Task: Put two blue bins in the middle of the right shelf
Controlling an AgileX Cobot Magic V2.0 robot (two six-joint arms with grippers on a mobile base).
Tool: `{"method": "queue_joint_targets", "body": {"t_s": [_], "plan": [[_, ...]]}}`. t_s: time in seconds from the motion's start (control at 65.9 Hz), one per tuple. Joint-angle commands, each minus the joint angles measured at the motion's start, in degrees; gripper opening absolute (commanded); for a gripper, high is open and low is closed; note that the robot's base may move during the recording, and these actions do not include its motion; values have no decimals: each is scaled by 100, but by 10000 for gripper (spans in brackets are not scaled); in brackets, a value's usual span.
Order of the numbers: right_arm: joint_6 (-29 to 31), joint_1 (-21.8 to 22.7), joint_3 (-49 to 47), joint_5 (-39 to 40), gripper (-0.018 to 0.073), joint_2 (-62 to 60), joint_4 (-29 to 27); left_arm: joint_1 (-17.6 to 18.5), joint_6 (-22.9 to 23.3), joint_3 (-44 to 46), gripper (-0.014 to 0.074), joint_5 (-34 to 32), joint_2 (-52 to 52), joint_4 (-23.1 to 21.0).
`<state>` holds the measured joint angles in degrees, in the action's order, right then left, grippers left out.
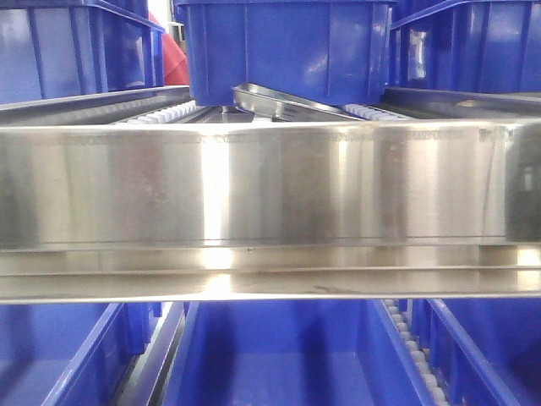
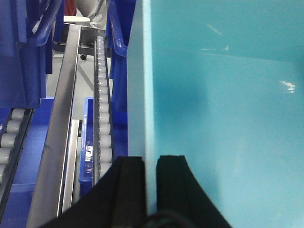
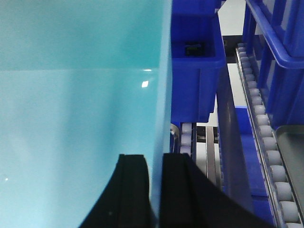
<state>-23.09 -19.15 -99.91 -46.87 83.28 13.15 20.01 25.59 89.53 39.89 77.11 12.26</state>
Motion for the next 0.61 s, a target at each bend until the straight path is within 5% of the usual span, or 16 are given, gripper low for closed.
{"method": "queue_joint_targets", "body": {"t_s": [0.0, 0.592], "plan": [[50, 4, -69, 240, -162, -57, 194, -10, 41, 45, -111, -370, -84, -6], [50, 4, -69, 240, -162, -57, 194, -10, 41, 45, -111, -369, -84, 4]]}}
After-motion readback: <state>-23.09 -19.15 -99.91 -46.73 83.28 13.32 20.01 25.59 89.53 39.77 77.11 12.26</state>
